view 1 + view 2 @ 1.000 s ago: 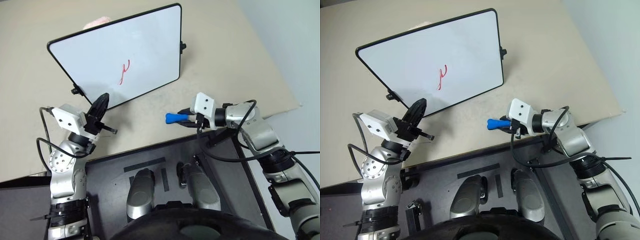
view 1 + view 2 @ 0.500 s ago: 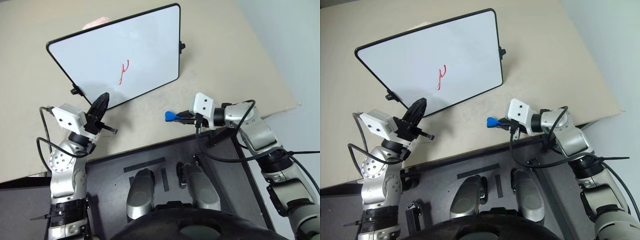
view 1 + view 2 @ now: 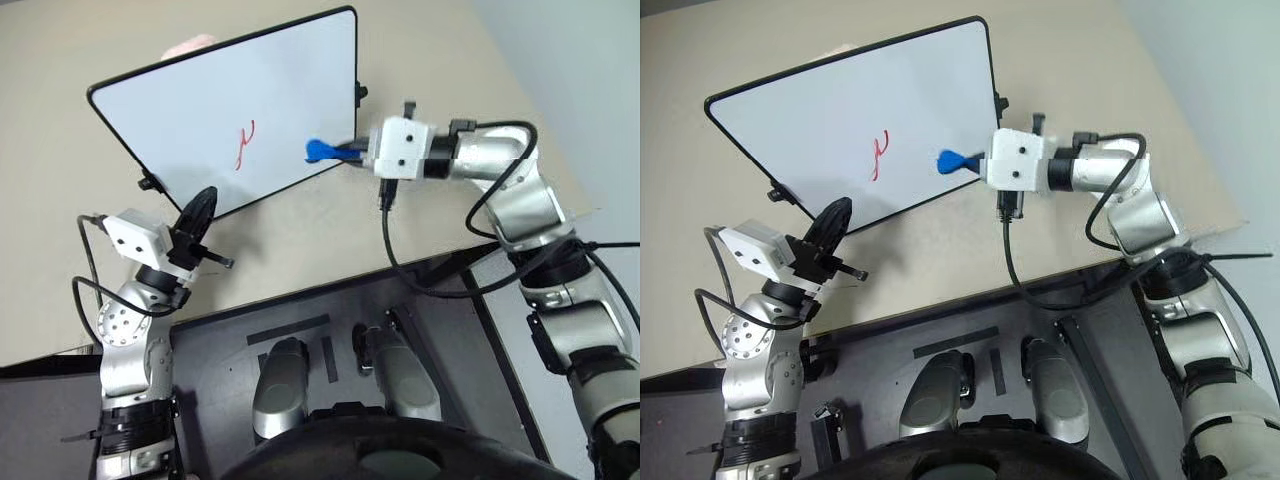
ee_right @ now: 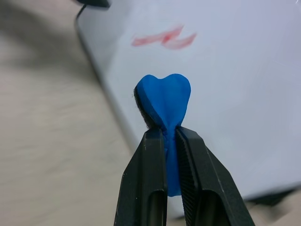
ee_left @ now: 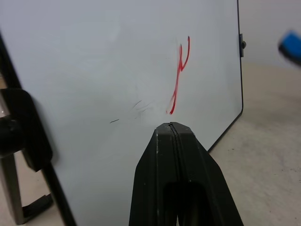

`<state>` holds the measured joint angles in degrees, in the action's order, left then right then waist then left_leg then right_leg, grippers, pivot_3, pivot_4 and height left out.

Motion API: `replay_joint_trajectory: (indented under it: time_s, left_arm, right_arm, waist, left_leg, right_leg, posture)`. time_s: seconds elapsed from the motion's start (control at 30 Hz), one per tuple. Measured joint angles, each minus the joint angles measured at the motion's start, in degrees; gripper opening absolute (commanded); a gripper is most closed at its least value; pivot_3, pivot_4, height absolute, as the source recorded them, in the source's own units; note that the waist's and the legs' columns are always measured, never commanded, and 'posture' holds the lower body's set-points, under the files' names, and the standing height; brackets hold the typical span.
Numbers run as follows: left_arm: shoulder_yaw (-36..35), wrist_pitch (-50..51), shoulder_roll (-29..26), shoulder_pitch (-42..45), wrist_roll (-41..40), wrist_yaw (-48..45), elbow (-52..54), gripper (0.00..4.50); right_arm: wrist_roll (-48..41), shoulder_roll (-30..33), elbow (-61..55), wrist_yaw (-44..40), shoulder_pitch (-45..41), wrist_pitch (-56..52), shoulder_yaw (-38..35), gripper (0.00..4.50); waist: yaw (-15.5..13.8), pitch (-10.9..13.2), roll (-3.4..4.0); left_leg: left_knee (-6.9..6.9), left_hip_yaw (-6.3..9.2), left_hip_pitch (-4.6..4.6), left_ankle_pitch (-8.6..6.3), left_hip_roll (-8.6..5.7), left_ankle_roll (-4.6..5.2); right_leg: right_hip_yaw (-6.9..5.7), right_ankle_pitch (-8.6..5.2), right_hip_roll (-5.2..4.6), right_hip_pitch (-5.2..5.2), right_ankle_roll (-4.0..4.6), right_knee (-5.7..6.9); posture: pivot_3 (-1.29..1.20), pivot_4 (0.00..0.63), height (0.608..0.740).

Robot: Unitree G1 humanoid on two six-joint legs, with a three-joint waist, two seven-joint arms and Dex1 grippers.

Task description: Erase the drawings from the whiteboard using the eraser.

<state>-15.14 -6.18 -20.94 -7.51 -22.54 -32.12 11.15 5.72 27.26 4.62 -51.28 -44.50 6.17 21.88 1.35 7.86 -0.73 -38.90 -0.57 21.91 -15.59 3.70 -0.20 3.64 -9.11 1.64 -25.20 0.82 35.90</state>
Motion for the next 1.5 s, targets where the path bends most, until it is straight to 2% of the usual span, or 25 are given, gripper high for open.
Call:
replay_joint_trajectory:
  time_s: [0.13,0.27,0.53,0.7,0.9,1.1,1.33,1.5]
  left_arm:
    - [-0.2,0.0,-0.3,-0.8,0.0,-0.3,0.0,0.0]
    - [-0.4,0.0,-0.4,-1.7,-0.1,-0.4,0.0,0.0]
    - [-0.6,-0.1,-0.4,-2.5,-0.2,-0.2,0.2,0.0]
    - [-0.6,-0.1,-0.2,-2.8,-0.2,0.0,0.6,0.0]
    - [-0.5,-0.1,0.0,-2.8,-0.1,0.0,1.5,0.0]
    - [-0.4,0.0,0.0,-2.8,-0.1,0.0,1.6,0.0]
    - [-0.2,0.0,0.1,-2.9,-0.1,0.0,1.7,0.0]
    - [-0.2,0.0,0.1,-2.9,-0.1,0.0,1.7,0.0]
  right_arm:
    - [8.1,-6.1,12.4,8.5,-4.4,14.9,2.8,0.36]
    - [14.9,-9.6,21.7,15.7,-8.0,25.0,5.3,0.36]
    - [24.0,-13.9,35.1,27.4,-16.0,34.4,6.7,0.36]
    - [28.3,-16.0,42.3,34.0,-17.9,37.7,8.6,0.36]
    - [31.9,-17.7,48.3,35.7,-17.1,39.0,11.7,0.36]
    - [33.0,-17.8,48.6,38.6,-17.6,39.0,11.8,0.36]
    - [32.6,-17.4,46.5,42.0,-22.8,38.7,10.0,0.36]
    - [32.3,-18.5,45.8,42.5,-22.5,38.3,9.9,0.36]
  waist:
    - [0.1,0.0,0.01]
    - [0.1,0.0,0.03]
    - [0.0,0.0,0.03]
    - [0.3,0.0,0.03]
    - [0.4,0.0,0.03]
    - [0.5,0.0,0.03]
    - [0.7,0.0,0.03]
    - [0.8,0.0,0.03]
  left_leg:
    - [0.0,0.0,0.05,-0.03,0.01,-0.05]
    - [0.02,0.0,0.08,-0.07,0.03,-0.09]
    - [0.02,0.0,0.15,-0.16,0.04,-0.13]
    - [0.01,0.0,0.11,-0.17,0.06,-0.14]
    - [-0.01,0.0,0.09,-0.14,0.06,-0.08]
    - [-0.02,0.0,0.16,-0.14,0.06,-0.09]
    - [-0.02,0.01,0.14,-0.14,0.08,-0.09]
    - [0.01,0.01,0.14,-0.16,0.09,-0.13]
  right_leg:
    - [0.01,0.08,0.0,-0.15,0.07,0.04]
    - [0.0,0.08,0.0,-0.21,0.09,0.06]
    - [-0.01,0.07,0.0,-0.28,0.12,0.04]
    - [-0.01,0.1,0.0,-0.29,0.18,0.1]
    - [-0.05,0.31,0.0,-0.35,0.29,0.13]
    - [-0.04,0.3,0.0,-0.44,0.28,0.1]
    - [-0.18,0.54,0.0,-0.6,0.43,0.1]
    - [-0.2,0.52,0.0,-0.67,0.4,0.07]
  posture:
    - [0.0,0.15,0.74]
    - [0.0,0.15,0.74]
    - [0.0,0.15,0.74]
    - [0.0,0.15,0.74]
    - [0.0,0.15,0.74]
    - [0.0,0.15,0.74]
    - [0.0,0.15,0.74]
    - [0.0,0.15,0.74]
